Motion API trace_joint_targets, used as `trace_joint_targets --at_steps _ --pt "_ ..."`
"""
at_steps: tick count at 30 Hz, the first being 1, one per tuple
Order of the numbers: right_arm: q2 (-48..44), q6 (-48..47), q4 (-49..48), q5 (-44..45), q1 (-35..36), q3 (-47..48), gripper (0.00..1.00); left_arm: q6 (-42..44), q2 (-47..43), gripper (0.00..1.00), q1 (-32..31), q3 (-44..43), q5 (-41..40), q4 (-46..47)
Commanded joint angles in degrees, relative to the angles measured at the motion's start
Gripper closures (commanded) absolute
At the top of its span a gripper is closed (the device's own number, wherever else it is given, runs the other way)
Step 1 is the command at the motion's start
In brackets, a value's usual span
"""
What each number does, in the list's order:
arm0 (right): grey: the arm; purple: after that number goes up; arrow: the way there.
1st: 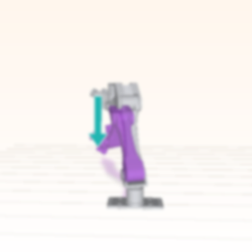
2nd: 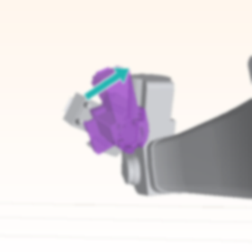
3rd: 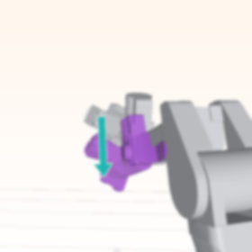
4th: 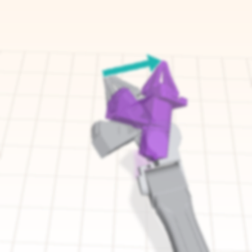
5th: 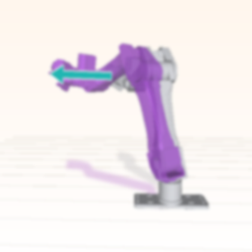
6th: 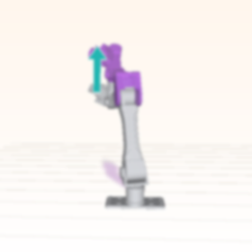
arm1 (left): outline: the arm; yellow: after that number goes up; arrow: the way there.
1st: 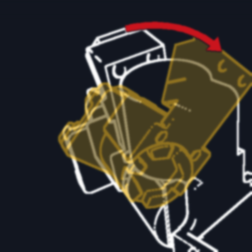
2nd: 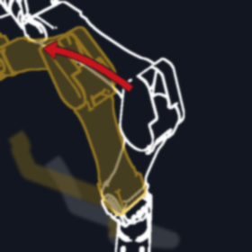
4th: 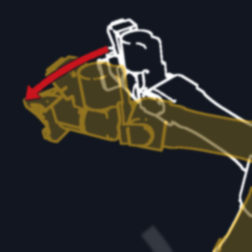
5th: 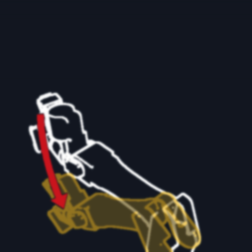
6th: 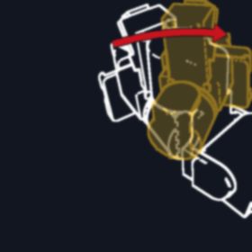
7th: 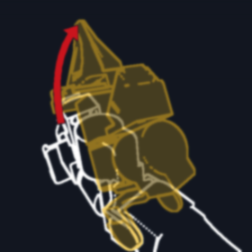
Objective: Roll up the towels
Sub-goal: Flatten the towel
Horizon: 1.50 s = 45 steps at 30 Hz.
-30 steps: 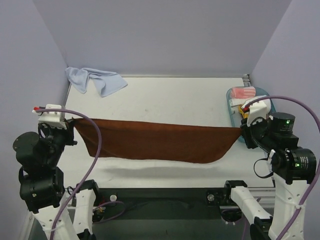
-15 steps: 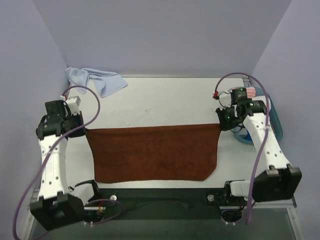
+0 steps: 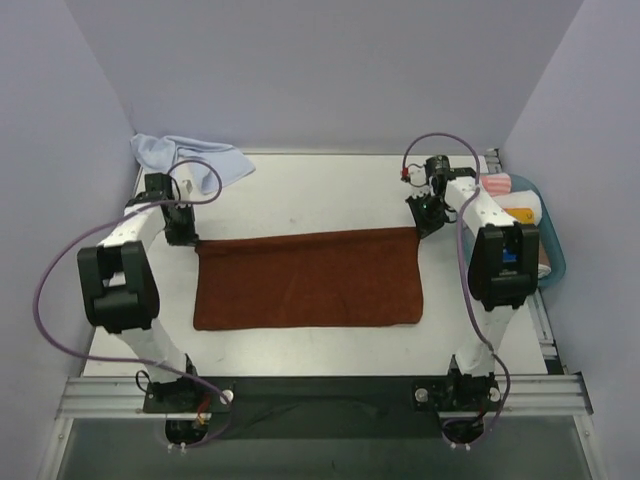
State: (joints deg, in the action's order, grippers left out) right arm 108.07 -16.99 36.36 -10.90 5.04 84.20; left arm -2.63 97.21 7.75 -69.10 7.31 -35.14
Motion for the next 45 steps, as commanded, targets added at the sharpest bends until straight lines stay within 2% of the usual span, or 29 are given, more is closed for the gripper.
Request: trace_joint_targets --at_steps 1,13,14,16,17,18,19,20,21,23,26,27,29,30,32,35,45 --pt "5.0 0.6 0.4 3.1 0.4 5.6 1.00 -1.1 6.1 1.00 -0.2 -7.2 1.7 6.1" --pt "20.2 1.8 2.3 9.7 0.6 22.4 1.00 1.7 24.4 1.00 -2.1 -24.9 1.0 5.2" --pt "20.6 1.8 2.7 10.3 0.7 23.2 1.00 2.0 25.5 0.95 -1.9 -25.9 1.3 4.8" --pt "20.8 2.0 3.9 10.7 0.4 24.9 0.77 3.8 25.6 0.74 -1.7 -28.5 3.4 3.8" --pt "20.1 2.1 4.2 10.7 0.0 24.9 0.65 4.1 24.6 0.50 -1.5 -28.8 4.4 2.5" --pt "17.8 2.2 4.7 10.2 -0.2 24.3 0.51 5.3 23.7 0.41 -1.3 -28.9 5.7 1.7" --pt "16.2 2.2 5.7 8.1 -0.6 23.3 0.48 6.3 22.5 0.36 -1.2 -28.5 8.1 0.9" --pt "14.3 2.1 6.4 7.1 -0.8 22.3 0.46 7.5 19.4 0.22 -1.2 -27.8 8.5 -1.0" --pt "10.3 2.0 7.2 5.8 -1.3 21.1 0.44 10.3 17.4 0.21 -1.2 -25.5 8.5 -1.6" --pt "5.8 0.4 10.4 1.9 -1.5 16.0 0.44 13.8 10.9 0.21 -0.8 -22.1 10.4 -4.7" --pt "-3.4 -1.2 14.3 -2.4 -1.6 6.6 0.56 21.9 2.5 0.23 0.0 -14.6 14.7 -10.3" --pt "-6.7 -1.4 15.1 -5.2 -1.6 4.3 0.65 25.2 0.6 0.28 -0.2 -12.5 15.2 -11.4" --pt "-9.1 -1.6 17.9 -7.6 -0.9 -1.5 0.76 27.6 -4.0 0.36 -0.3 -7.3 16.2 -14.0" --pt "-10.7 -1.6 18.4 -9.3 -0.6 -3.4 0.86 28.9 -5.3 0.42 -0.4 -5.7 16.2 -14.5" --pt "-12.3 -1.4 18.6 -9.8 0.9 -8.9 0.93 29.6 -7.9 0.49 -1.1 -1.8 16.2 -15.9" --pt "-11.7 -0.2 17.0 -10.2 2.9 -12.7 0.97 29.8 -9.5 0.57 -2.5 2.3 16.1 -16.5" --pt "-2.9 2.8 11.0 -9.0 5.3 -15.6 1.00 27.9 -9.6 0.57 -5.9 8.1 12.5 -14.9"
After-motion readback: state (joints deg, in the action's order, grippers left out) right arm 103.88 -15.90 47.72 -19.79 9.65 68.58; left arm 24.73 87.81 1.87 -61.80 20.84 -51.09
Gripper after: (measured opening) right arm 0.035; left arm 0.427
